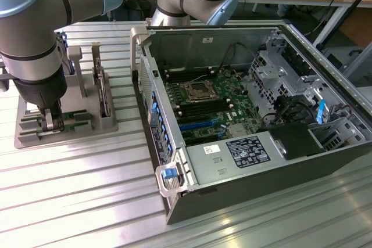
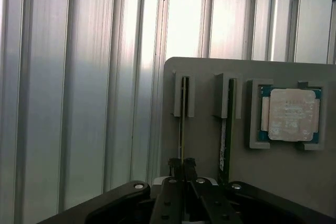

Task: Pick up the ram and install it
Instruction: 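Pick up the ram and move it above insertion slot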

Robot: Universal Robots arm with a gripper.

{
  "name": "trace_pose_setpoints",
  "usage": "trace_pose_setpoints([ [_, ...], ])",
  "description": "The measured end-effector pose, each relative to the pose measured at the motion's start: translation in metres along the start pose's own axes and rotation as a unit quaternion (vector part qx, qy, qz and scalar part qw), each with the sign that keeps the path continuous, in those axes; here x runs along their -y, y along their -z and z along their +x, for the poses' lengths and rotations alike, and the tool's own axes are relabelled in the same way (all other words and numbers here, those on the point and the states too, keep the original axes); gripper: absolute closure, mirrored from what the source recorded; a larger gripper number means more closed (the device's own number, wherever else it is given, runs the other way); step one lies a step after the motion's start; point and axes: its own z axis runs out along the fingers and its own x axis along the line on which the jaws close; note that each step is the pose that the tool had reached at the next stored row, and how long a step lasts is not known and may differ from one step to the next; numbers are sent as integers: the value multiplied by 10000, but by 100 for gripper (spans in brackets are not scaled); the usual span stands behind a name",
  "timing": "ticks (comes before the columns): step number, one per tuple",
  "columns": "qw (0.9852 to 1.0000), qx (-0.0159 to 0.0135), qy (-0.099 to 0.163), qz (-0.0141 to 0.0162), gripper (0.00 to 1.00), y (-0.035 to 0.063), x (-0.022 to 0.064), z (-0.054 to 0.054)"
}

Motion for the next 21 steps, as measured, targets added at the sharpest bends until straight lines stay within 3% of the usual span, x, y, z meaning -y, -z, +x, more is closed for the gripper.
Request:
trace_pose_setpoints([
  [21, 10000, 0, 0, 0, 88, 6, 1, -19],
])
